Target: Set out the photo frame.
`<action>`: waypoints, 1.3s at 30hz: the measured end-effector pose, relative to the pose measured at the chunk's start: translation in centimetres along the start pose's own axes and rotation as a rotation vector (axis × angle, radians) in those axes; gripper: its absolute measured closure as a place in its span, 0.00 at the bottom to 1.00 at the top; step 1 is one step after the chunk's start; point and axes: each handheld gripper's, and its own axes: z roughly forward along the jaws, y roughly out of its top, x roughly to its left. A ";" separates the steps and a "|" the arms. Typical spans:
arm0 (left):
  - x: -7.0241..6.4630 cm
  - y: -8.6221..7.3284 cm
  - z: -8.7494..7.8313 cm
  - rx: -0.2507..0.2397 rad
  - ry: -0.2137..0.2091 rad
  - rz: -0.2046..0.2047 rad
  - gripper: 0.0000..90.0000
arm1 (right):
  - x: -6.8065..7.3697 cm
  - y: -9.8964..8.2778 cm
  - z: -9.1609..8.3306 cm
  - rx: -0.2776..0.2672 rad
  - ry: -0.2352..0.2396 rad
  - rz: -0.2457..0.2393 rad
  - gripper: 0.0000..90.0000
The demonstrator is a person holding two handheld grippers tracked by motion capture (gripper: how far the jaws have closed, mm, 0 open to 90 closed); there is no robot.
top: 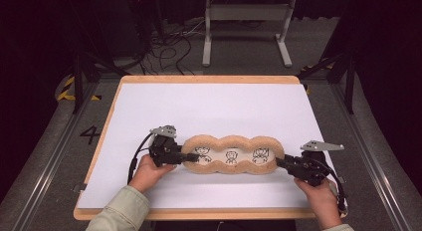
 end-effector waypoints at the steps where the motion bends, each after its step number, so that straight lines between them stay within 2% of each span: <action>1: 0.1 0.0 0.0 0.004 -0.007 -0.010 0.76 | 0.0 0.0 0.0 0.003 0.000 0.000 0.77; 2: 0.3 -0.1 0.1 0.012 -0.027 -0.026 0.76 | 0.0 -0.1 0.1 0.005 -0.002 -0.003 0.77; 5: 0.5 -0.2 0.2 0.017 -0.043 -0.047 0.76 | 0.1 -0.2 0.1 0.006 0.002 -0.003 0.77; 17: 0.6 -0.5 0.5 0.058 -0.094 -0.053 0.76 | 0.5 -0.9 -0.2 0.009 -0.002 -0.013 0.77; 22: 0.5 -0.6 0.5 0.073 -0.082 -0.039 0.76 | 0.9 -1.2 -0.4 0.018 -0.008 -0.030 0.77; 24: 0.4 -0.8 0.5 0.090 -0.091 -0.042 0.75 | 1.0 -1.3 -0.5 0.018 -0.009 -0.035 0.77; 25: 0.5 -0.8 0.6 0.086 -0.083 -0.032 0.75 | 1.0 -1.4 -0.5 0.017 -0.005 -0.038 0.77; 30: 0.4 -0.8 0.5 0.091 -0.063 -0.034 0.73 | 0.8 -1.6 -0.6 0.015 0.019 -0.047 0.77; 36: -0.1 -0.8 0.4 0.092 -0.058 -0.024 0.61 | 0.4 -1.7 -0.7 0.009 0.056 -0.047 0.75; 37: -0.2 -0.8 0.3 0.092 -0.051 -0.012 0.56 | 0.3 -1.6 -0.7 0.009 0.066 -0.041 0.71; 39: -0.3 -0.8 0.2 0.091 -0.038 -0.008 0.54 | 0.3 -1.6 -0.7 0.006 0.064 -0.042 0.68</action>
